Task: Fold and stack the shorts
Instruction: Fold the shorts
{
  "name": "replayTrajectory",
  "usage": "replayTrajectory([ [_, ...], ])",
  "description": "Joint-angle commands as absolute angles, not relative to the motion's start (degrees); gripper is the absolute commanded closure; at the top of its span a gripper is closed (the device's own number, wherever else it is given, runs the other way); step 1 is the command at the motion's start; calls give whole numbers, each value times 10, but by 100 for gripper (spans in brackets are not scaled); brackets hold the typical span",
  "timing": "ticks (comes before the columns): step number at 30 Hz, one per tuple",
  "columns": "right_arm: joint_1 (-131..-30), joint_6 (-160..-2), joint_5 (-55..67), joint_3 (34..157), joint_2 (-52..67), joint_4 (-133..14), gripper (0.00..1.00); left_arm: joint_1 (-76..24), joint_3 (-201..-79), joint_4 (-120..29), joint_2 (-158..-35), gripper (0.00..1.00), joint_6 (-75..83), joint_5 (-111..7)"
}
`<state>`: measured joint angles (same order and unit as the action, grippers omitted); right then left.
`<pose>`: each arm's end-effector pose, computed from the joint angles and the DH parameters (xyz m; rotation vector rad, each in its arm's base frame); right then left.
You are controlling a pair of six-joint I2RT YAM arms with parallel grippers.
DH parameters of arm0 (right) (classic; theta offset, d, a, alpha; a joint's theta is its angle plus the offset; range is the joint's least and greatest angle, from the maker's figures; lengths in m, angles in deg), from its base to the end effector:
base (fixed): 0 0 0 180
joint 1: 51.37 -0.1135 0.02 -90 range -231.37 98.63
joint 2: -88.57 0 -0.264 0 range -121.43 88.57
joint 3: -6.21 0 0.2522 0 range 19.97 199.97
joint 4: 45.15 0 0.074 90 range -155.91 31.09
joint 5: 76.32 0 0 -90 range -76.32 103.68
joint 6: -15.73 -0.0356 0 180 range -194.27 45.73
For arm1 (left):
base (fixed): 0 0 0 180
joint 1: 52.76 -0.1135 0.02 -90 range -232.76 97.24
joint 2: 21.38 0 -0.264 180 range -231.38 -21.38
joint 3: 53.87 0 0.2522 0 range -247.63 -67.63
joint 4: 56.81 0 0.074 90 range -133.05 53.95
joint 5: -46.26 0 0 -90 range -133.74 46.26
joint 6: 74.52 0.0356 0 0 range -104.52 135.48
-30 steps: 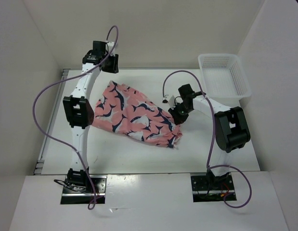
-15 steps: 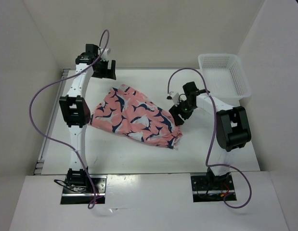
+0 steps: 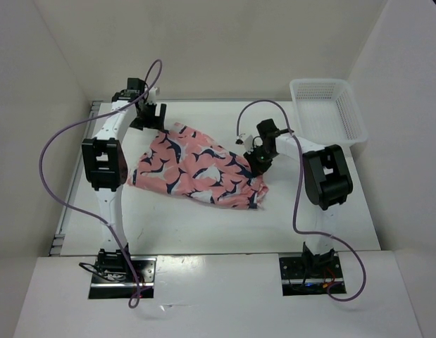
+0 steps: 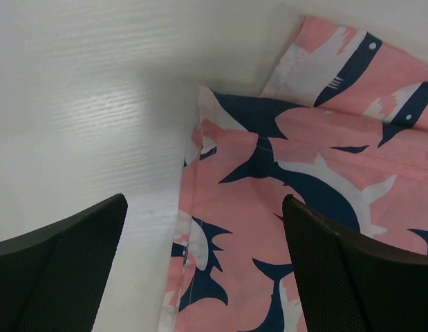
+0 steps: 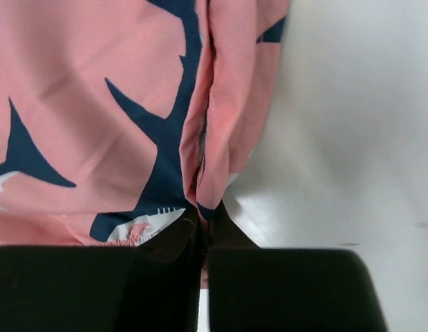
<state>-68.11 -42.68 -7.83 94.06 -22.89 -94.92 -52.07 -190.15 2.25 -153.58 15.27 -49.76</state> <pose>0.3585 0.1215 0.1555 -1.2042 2.4960 0.4695 0.5116 -0.0099 0.2374 0.0525 2.5277 -0.1392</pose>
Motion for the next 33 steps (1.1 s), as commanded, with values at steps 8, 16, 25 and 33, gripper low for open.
replayTrajectory([
  [8,-728,-352,72,1190,-367,-847,100,-531,-1789,-11,-1397,0,155,-412],
  [16,-748,-426,100,1240,-390,-812,21,-590,-1785,-24,-1433,0,155,-445],
  [25,-748,-469,100,1240,-367,-806,31,-601,-1886,-12,-1555,0,155,-528],
  [33,-732,-451,94,1235,-372,-818,53,-614,-1949,0,-1630,0,155,-577],
])
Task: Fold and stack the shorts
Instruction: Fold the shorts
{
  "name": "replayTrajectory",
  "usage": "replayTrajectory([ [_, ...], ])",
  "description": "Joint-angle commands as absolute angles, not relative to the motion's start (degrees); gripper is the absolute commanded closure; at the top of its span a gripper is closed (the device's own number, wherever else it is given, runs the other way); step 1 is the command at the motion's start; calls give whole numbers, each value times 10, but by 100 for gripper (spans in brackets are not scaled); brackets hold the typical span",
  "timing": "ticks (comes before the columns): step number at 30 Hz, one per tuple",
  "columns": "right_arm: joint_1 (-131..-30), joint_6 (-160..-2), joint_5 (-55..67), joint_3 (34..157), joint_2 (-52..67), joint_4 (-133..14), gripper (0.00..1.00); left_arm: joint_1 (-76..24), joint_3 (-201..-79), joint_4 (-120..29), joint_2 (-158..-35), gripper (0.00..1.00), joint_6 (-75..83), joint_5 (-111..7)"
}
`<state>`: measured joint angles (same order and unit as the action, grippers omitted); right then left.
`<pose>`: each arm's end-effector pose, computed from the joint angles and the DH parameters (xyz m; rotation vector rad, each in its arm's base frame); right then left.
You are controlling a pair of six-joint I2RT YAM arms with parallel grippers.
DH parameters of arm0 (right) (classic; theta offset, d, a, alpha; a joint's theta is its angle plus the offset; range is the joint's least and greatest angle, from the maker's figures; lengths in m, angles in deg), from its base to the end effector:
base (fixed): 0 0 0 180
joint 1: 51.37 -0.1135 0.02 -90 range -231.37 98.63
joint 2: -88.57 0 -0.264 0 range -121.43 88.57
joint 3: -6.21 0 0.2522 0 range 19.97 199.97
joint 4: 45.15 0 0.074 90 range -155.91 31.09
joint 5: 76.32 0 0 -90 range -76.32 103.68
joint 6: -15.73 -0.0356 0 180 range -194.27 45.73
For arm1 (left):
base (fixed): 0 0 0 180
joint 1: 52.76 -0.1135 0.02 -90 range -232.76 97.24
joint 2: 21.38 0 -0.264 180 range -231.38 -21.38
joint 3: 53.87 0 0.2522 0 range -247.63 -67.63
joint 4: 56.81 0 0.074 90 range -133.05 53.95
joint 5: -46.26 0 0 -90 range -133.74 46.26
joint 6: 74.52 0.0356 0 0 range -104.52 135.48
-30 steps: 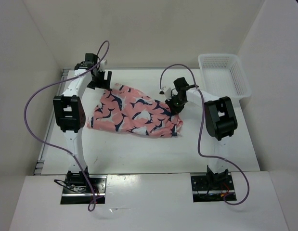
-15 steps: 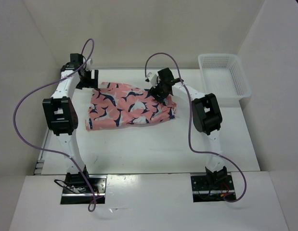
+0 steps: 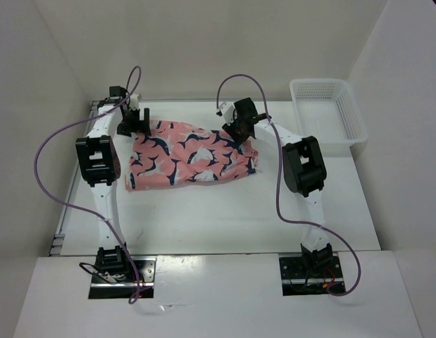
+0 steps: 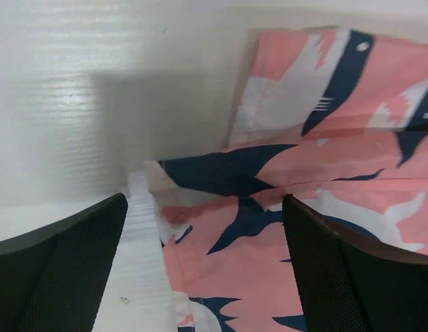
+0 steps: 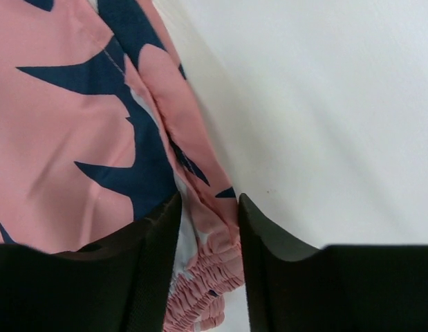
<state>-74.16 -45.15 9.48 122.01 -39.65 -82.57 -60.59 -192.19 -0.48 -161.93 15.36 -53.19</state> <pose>0.4602 0.1962 0.1830 -1.0963 2.1775 0.0401 0.5286 0.0668 0.1783 -0.1189 2.5770 -0.1639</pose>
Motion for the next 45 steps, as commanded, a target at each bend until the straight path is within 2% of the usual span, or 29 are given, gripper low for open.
replayTrajectory([
  [1,-732,-446,94,1230,-372,-818,57,-614,-1949,0,-1630,1,155,-602],
  [3,-732,-446,94,1222,-372,-818,62,-614,-1954,6,-1630,5,155,-621],
  [4,-732,-440,94,1222,-367,-818,66,-614,-1954,6,-1630,17,155,-621],
  [8,-732,-435,99,1211,-367,-818,67,-614,-1938,6,-1617,52,155,-632],
  [11,-732,-430,105,1211,-367,-818,72,-614,-1932,6,-1605,68,155,-650],
  [12,-732,-430,105,1211,-367,-818,73,-614,-1932,6,-1605,80,155,-650],
  [16,-732,-430,110,1211,-367,-818,86,-614,-1927,12,-1592,100,155,-668],
  [19,-732,-430,110,1211,-361,-818,95,-614,-1927,12,-1564,100,155,-681],
  [31,-732,-389,80,1161,-282,-862,100,-614,-1921,17,-1454,100,155,-745],
  [36,-732,-372,52,1150,-253,-875,100,-571,-2007,36,-1437,100,155,-837],
  [39,-732,-372,52,1145,-253,-875,100,-536,-2087,36,-1477,100,155,-828],
  [45,-726,-367,66,1116,-246,-875,100,-529,-2145,-2,-1603,100,155,-735],
])
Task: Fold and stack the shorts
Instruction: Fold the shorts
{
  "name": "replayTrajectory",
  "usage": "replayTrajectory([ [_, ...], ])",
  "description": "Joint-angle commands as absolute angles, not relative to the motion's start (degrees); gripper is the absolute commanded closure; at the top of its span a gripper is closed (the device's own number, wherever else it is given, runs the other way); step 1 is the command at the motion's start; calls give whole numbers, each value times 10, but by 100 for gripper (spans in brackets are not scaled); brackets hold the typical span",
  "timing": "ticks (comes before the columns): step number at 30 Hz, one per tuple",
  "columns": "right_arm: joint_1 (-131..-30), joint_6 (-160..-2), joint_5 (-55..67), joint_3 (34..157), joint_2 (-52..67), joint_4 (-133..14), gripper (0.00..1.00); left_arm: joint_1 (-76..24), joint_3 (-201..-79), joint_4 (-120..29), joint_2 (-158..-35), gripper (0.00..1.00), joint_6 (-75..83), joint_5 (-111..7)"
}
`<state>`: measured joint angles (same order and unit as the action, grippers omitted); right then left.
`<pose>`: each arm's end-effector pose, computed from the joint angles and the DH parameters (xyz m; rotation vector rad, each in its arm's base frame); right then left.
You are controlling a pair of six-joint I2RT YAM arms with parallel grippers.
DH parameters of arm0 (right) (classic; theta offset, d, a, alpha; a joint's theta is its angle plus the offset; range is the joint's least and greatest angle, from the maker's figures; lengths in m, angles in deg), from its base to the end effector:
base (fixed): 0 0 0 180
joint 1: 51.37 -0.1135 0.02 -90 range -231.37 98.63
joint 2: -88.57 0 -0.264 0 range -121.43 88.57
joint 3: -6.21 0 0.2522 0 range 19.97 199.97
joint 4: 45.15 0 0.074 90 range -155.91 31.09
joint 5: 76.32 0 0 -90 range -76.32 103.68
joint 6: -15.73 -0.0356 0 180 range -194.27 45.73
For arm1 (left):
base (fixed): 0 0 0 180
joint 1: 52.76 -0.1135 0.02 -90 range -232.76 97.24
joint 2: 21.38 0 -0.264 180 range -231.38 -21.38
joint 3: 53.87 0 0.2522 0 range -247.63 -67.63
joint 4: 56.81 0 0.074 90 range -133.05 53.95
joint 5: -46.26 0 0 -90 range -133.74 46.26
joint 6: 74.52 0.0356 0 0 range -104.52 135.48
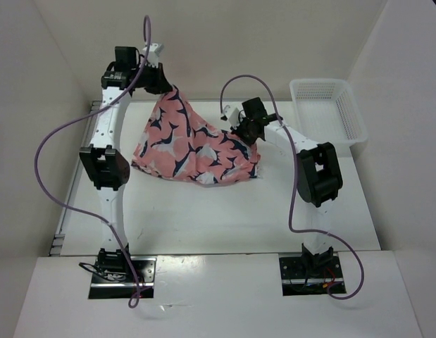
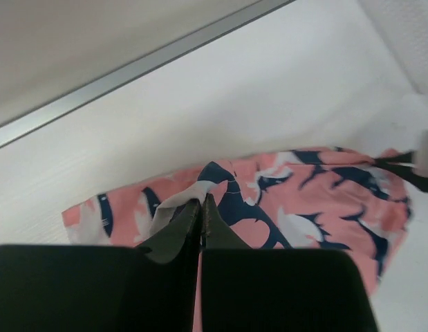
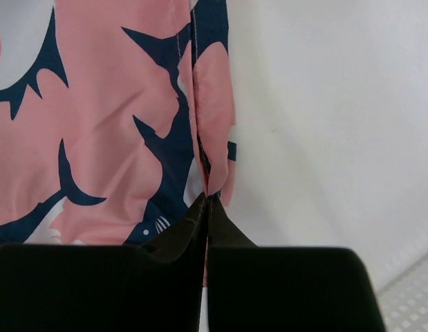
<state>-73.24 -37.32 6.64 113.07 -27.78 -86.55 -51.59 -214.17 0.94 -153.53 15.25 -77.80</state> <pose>0.4205 0.1735 0.2237 -1.2495 2.1076 0.0352 0.5090 -0.0303 0.3771 0.3763 2.0150 -0.6324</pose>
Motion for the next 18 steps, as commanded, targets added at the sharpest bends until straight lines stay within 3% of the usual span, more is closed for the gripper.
replayTrajectory([
  [1,-726,-367,66,1102,-239,-875,100,-529,-2152,-7,-1624,100,155,-704],
  [18,-690,-419,132,1085,-246,-862,100,-524,-2177,-50,-1742,99,155,-452],
])
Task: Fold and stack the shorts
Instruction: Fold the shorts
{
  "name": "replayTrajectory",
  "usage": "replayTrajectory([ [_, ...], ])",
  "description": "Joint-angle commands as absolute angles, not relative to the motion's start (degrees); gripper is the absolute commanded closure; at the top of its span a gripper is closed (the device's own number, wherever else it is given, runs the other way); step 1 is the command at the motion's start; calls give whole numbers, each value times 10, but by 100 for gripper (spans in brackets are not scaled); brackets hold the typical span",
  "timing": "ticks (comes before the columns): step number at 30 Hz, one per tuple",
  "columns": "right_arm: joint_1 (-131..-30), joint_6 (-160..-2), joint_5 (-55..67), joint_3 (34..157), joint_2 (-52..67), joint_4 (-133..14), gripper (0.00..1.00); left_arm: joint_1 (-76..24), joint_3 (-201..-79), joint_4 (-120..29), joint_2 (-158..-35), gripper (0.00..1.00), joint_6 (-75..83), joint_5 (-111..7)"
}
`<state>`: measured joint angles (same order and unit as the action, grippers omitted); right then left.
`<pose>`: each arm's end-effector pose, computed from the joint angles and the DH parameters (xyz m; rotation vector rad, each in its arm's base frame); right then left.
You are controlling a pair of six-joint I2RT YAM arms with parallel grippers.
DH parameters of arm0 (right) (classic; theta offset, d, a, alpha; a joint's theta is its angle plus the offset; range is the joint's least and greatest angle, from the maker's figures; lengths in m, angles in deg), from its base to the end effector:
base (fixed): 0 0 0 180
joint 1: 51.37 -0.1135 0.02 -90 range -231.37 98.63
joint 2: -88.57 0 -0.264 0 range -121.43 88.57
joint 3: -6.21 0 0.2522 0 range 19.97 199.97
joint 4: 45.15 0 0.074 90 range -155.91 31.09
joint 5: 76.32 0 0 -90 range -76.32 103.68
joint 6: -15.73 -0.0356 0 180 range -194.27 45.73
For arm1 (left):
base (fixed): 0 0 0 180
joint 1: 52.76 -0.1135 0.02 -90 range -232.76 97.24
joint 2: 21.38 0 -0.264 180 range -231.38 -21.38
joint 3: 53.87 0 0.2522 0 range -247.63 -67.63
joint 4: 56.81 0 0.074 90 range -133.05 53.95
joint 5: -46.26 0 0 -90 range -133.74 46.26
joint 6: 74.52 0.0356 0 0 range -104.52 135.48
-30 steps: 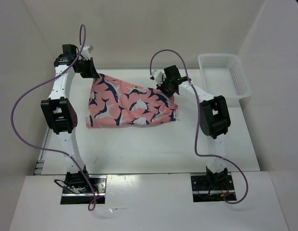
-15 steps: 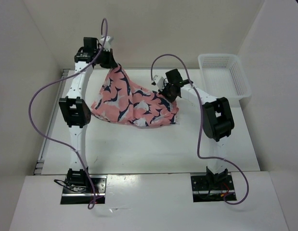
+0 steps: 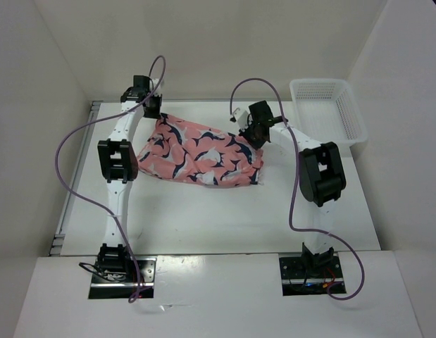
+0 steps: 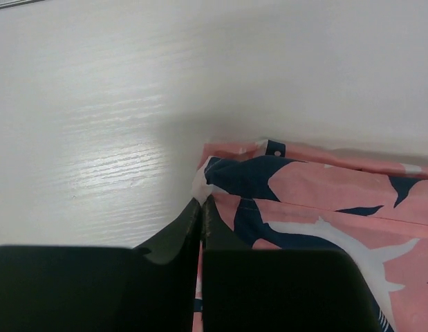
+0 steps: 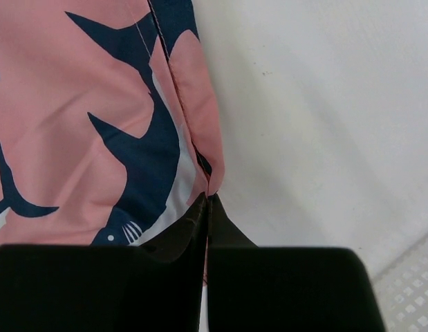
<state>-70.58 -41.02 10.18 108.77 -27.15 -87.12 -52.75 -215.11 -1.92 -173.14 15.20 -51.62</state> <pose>0.4174 0.1477 0.2041 -1.1401 2.2590 -0.0204 0.5780 -0.0050 0.2021 0.0611 2.3591 -0.1649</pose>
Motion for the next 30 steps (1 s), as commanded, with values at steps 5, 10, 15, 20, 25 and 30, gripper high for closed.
replayTrajectory([
  [5,-683,-426,138,1080,-258,-852,96,-519,-2177,-35,-1726,21,155,-488],
  [10,-683,-426,132,1090,-263,-847,90,-542,-2147,5,-1640,5,155,-558],
  [15,-683,-426,117,1090,-268,-847,90,-572,-1938,68,-1498,7,155,-636],
  [20,-683,-426,111,1090,-268,-847,90,-563,-1730,36,-1423,7,155,-603],
  [25,-683,-426,101,1090,-268,-847,90,-578,-1655,12,-1408,7,155,-645],
  [30,-683,-421,101,1085,-268,-847,90,-578,-1627,-18,-1437,12,155,-634],
])
